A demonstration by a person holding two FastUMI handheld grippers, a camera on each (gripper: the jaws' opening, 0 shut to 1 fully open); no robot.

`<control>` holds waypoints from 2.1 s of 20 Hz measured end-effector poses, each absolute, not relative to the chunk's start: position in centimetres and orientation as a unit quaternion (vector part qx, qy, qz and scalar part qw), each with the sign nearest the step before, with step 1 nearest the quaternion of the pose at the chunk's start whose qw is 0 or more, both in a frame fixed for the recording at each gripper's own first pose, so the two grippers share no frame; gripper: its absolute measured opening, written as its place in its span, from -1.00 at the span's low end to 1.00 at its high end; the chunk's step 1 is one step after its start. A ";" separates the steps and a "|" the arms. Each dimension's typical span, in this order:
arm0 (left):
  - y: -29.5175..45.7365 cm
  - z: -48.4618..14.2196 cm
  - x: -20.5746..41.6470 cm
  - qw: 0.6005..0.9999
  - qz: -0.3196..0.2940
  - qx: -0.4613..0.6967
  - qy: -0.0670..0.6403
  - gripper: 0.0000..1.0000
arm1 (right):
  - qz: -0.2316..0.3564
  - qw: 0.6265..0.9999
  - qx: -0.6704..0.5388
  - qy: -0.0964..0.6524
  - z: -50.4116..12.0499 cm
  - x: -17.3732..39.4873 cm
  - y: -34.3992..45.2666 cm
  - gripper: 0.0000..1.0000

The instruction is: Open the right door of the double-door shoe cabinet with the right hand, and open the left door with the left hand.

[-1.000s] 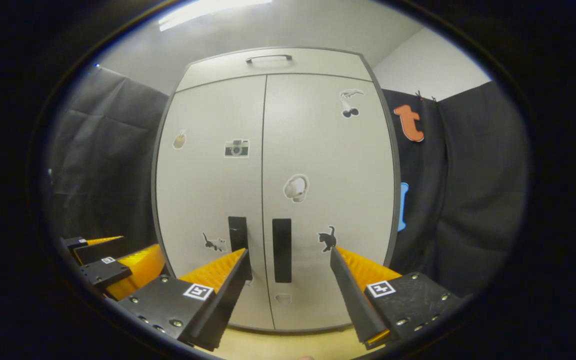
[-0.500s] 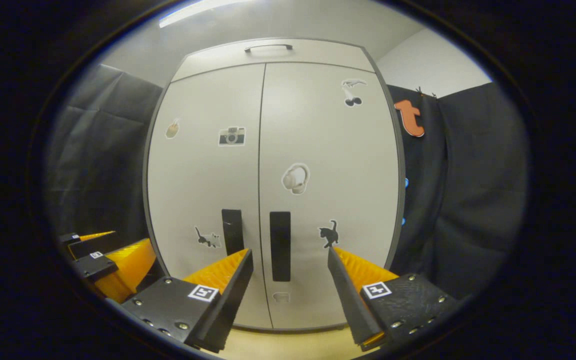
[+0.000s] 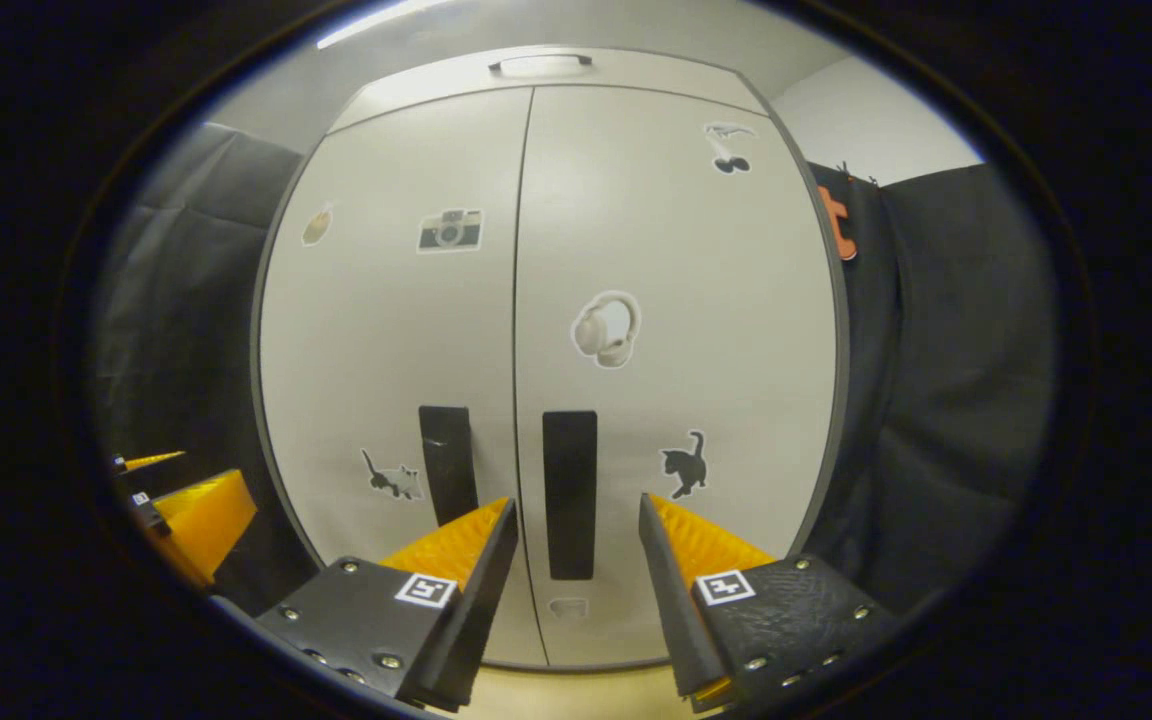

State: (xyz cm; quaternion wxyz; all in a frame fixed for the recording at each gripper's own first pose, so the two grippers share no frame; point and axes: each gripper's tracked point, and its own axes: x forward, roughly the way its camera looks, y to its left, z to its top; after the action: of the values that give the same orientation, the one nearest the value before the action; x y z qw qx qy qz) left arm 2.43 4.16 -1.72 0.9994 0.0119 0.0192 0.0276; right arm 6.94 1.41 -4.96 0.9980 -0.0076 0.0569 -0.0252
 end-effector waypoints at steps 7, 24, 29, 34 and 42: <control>5.5 -2.4 4.0 0.999 0.038 0.008 0.025 0.92 | -0.033 0.997 -0.006 0.076 -6.6 9.5 1.6 0.22; 7.7 -2.9 3.5 0.998 0.051 0.001 0.030 0.92 | -0.047 0.996 -0.028 0.075 -7.8 10.6 1.9 -0.41; 7.9 -3.2 2.6 0.998 0.053 -0.007 0.032 0.92 | -0.045 0.996 -0.022 0.072 -7.8 10.5 1.8 -0.62; 8.4 -3.3 1.7 0.998 0.059 0.000 0.032 0.92 | -0.035 0.997 -0.015 0.062 -7.6 9.9 1.8 -0.62; 7.0 -3.8 0.7 0.998 0.041 -0.007 0.042 0.92 | 0.001 0.998 -0.002 0.066 -7.4 8.5 1.4 -0.62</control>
State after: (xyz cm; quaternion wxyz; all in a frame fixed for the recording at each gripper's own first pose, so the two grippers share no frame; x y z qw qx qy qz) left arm 0.72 6.96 -3.79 0.9982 -0.0070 0.0422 0.0411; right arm 8.54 1.40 -7.44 0.9978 -0.0020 0.0657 0.0014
